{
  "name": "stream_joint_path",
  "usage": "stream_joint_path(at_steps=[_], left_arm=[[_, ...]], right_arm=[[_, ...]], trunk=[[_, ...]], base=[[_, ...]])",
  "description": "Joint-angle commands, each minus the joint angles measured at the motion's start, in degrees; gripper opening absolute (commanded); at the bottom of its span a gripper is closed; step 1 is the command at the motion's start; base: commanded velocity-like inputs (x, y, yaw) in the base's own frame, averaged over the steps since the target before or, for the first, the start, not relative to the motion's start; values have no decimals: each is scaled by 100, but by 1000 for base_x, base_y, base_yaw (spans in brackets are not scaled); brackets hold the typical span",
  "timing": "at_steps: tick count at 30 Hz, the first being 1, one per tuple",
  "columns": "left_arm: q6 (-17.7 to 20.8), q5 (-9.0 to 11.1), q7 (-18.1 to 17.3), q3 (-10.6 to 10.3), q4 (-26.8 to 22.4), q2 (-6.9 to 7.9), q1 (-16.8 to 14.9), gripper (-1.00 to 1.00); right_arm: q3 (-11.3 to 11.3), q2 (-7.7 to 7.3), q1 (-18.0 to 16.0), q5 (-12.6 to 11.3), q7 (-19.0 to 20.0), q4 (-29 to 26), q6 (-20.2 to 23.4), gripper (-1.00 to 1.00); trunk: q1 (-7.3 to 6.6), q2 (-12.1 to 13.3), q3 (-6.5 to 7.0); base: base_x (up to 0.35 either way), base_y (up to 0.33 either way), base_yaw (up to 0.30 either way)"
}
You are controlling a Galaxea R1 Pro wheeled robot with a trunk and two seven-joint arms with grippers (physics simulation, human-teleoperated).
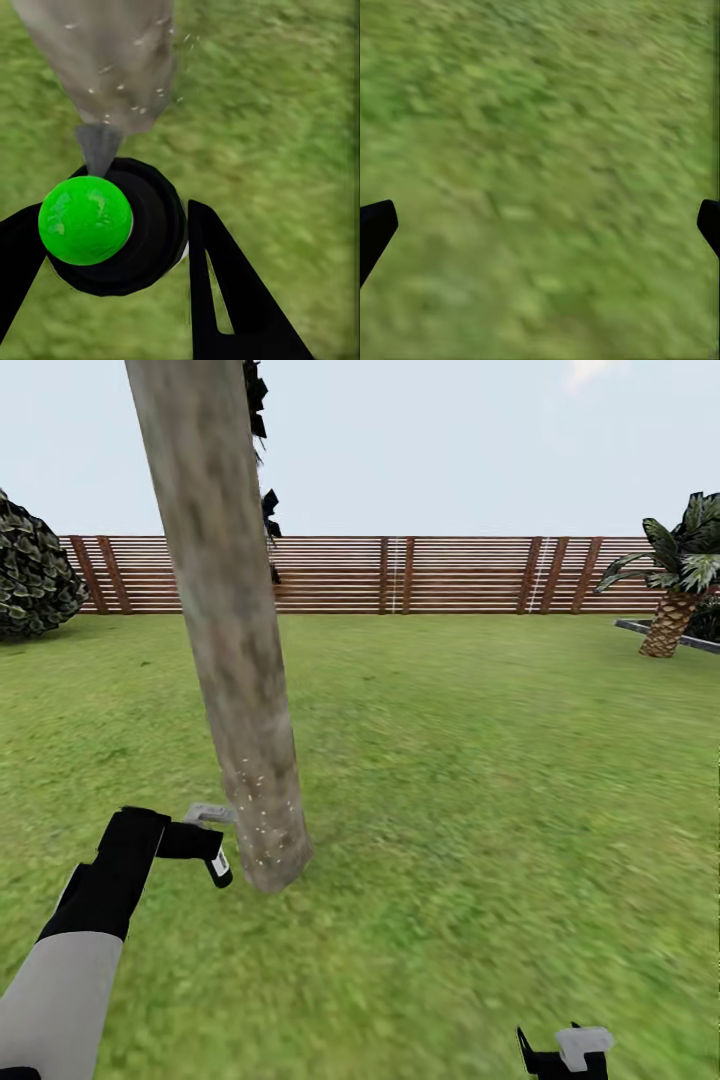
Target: In the garden, pick up the pesticide atomizer on the floor and spray pesticide onto both trees until each tree trunk is fully covered.
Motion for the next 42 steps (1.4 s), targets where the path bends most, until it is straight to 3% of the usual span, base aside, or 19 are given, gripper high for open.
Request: stream_joint_path(at_steps=[1,16,29,35,39,42], left_arm=[[2,4,-1,2,0,6,0,-100],[21,2,9,58,0,30,0,-100],[20,-10,32,88,9,64,0,-100],[13,-303,41,90,41,50,0,-100],[13,-353,84,94,64,55,0,-100],[13,-358,320,89,76,44,0,-100]], right_arm=[[1,0,0,0,0,0,0,100],[3,0,0,0,-9,0,0,100],[4,0,0,-1,-9,0,0,100],[4,0,0,0,-9,0,0,100],[4,0,0,-1,-9,0,0,100],[4,2,0,-4,-9,0,0,100]], trunk=[[0,0,0],[0,0,0],[0,0,0],[0,0,0],[0,0,0],[0,0,0]], base=[[100,-271,0],[-14,-272,8],[4,-273,245],[98,-273,277],[120,-273,277],[134,-273,277]])
